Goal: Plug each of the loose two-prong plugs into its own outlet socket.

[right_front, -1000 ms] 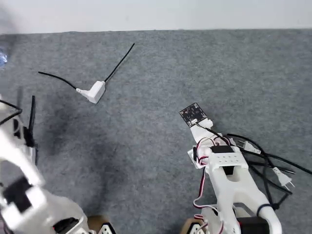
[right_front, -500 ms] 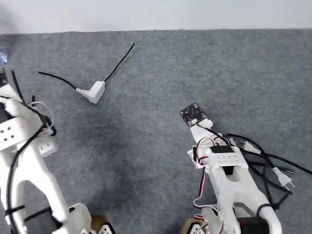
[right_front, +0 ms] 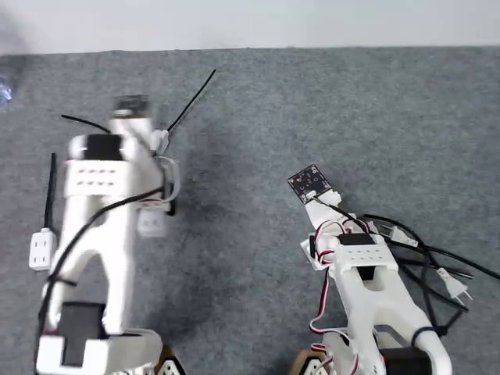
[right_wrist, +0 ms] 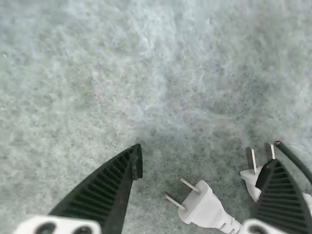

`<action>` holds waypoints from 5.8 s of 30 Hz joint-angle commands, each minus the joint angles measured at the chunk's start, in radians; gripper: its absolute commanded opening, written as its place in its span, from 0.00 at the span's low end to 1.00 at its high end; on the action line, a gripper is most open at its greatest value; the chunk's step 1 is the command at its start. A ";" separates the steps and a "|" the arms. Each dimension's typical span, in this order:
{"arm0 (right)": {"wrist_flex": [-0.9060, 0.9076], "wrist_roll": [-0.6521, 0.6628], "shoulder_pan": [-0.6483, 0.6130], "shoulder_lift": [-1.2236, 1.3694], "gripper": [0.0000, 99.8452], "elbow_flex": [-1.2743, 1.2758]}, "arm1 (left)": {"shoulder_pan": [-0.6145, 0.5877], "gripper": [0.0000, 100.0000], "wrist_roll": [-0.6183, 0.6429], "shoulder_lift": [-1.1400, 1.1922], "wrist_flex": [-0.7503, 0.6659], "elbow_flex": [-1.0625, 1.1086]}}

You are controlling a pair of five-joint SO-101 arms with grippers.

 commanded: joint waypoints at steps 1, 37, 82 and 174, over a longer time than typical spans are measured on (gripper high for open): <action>-0.019 0.006 0.002 -0.007 0.37 -0.034 | 0.100 0.02 -0.235 0.092 -0.107 -0.022; -0.159 -0.130 0.222 -0.265 0.37 0.094 | 0.535 0.01 -1.063 0.041 -0.338 0.196; -0.182 -0.087 0.189 -0.265 0.37 0.115 | 0.147 0.35 -0.813 -0.422 -0.235 0.226; 0.127 0.761 0.957 0.314 0.01 -0.381 | -0.164 0.35 -0.287 -0.752 -0.988 1.176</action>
